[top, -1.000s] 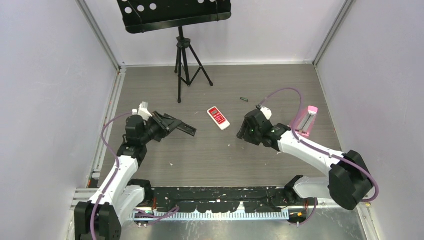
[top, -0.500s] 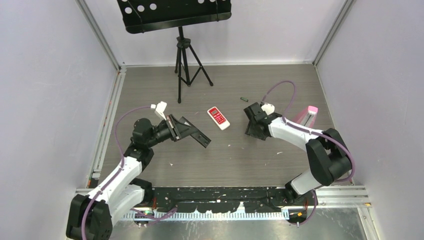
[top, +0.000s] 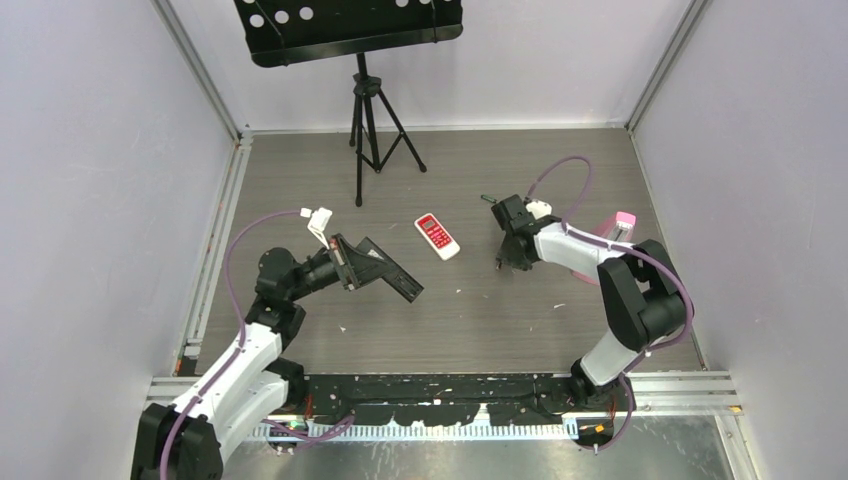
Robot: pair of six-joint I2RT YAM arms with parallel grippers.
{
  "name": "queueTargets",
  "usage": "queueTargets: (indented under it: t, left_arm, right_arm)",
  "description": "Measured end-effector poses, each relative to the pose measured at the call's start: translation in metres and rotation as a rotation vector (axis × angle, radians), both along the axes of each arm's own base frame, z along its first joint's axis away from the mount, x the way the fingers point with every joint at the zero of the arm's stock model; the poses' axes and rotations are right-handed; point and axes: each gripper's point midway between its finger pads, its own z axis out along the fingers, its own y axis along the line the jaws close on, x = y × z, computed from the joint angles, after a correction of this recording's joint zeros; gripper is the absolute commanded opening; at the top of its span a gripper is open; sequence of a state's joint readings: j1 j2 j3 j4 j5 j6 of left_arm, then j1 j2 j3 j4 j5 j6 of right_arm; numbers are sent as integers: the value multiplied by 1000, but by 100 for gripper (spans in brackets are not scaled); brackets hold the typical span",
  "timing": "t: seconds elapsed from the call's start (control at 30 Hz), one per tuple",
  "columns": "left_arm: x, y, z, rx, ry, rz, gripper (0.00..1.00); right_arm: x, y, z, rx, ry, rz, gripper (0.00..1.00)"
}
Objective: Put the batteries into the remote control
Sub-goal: Pick up the battery from the center of the board.
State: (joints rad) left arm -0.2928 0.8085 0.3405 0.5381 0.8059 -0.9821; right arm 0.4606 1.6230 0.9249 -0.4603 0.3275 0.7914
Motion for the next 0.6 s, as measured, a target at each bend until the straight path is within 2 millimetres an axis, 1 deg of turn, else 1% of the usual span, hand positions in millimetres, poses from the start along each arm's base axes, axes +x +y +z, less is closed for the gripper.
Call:
queueTargets:
  t: [0.1, 0.27, 0.37, 0.5, 0.6]
  left_arm:
    - [-1, 0, -3, 3, -1, -1, 0]
    - [-1, 0, -3, 8, -10, 0, 0]
    - [0, 1, -4, 10, -14, 2, 0]
    - [0, 1, -4, 11, -16, 4, 0]
    - [0, 2, -3, 13, -19, 13, 0]
  right_arm:
    - [0, 1, -3, 6, 10, 3, 29]
    - [-2, 3, -6, 20, 25, 9, 34]
    - [-3, 5, -7, 27, 31, 14, 36]
    - [-3, 8, -6, 39, 35, 21, 36]
    - [0, 11, -1, 48, 31, 24, 36]
